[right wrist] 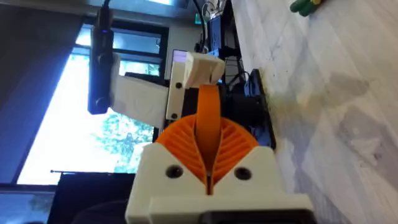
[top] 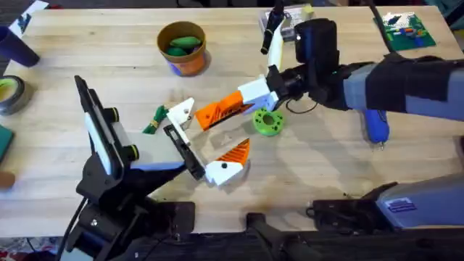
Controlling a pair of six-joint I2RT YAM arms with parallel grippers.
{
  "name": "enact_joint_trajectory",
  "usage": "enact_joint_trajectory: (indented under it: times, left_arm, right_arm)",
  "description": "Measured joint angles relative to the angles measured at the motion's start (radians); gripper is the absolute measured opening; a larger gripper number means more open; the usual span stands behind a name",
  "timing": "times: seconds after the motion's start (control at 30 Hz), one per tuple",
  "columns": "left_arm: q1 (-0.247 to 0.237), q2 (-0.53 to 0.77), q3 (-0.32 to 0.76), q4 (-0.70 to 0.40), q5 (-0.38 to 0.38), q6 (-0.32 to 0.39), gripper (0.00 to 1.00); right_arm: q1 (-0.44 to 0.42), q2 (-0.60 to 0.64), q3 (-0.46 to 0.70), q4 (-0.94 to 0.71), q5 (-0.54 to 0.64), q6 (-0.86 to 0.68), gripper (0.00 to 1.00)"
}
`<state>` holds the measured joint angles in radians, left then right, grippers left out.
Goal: Pick up the gripper from the table and insert it into the empty holder that is missing its gripper. Then pick up a screw, insert it into the mounting hole, and use the screwdriver to tighten it. Finally, clean up the table by picking up the vegetable and placing it into the bucket.
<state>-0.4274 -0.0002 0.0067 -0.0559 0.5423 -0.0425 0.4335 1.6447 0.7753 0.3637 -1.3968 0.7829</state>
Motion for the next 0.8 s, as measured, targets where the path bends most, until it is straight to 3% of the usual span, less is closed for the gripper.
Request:
enact_joint_trajectory:
  times: [0.8]
  left_arm:
    - [0.001, 0.000, 0.000, 0.000, -0.023, 0.000, 0.993]
  right_arm:
    - [0.011, 0.074, 0.080, 0.005, -0.035, 0.041, 0.009]
